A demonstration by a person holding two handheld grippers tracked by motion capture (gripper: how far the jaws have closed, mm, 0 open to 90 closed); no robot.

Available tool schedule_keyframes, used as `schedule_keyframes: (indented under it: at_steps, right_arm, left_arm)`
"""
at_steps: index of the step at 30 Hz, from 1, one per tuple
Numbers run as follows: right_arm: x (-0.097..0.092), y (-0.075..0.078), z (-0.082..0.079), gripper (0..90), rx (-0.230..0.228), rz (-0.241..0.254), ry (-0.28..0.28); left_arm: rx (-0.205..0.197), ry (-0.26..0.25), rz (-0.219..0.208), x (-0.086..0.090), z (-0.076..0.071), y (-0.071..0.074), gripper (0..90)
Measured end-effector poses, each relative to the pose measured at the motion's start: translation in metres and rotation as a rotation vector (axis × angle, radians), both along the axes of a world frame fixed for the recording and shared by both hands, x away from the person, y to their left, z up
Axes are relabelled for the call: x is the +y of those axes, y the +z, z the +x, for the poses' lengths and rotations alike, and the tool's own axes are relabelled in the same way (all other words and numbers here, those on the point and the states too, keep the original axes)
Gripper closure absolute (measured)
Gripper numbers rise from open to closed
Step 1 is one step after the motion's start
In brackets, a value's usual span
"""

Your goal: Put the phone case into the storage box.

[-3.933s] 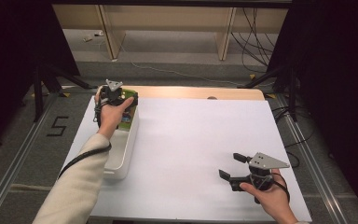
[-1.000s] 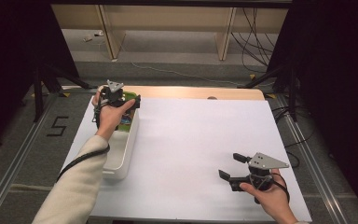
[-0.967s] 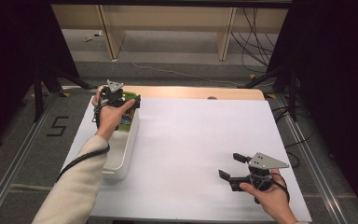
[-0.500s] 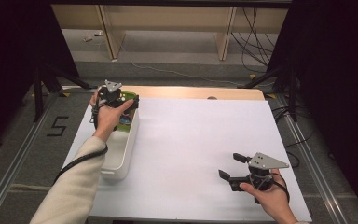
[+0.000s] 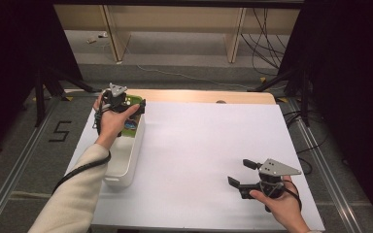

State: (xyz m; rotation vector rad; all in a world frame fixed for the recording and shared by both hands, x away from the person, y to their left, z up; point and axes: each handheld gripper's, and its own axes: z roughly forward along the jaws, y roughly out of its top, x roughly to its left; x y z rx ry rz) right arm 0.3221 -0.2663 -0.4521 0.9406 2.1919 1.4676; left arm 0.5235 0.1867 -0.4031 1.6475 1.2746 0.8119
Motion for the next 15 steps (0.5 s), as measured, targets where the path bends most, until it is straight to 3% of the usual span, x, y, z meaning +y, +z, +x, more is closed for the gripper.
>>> schedule_keyframes:
  at_steps: [9, 15]
  right_arm:
    - [0.000, 0.000, 0.000, 15.1, -0.001, 0.003, 0.000]
    - [0.000, 0.000, 0.000, 15.1, -0.001, 0.005, 0.001]
  left_arm:
    - [0.010, -0.007, 0.005, 0.000, -0.006, -0.001, 0.0]
    - [-0.006, -0.016, 0.002, 0.000, -0.013, 0.001, 0.0]
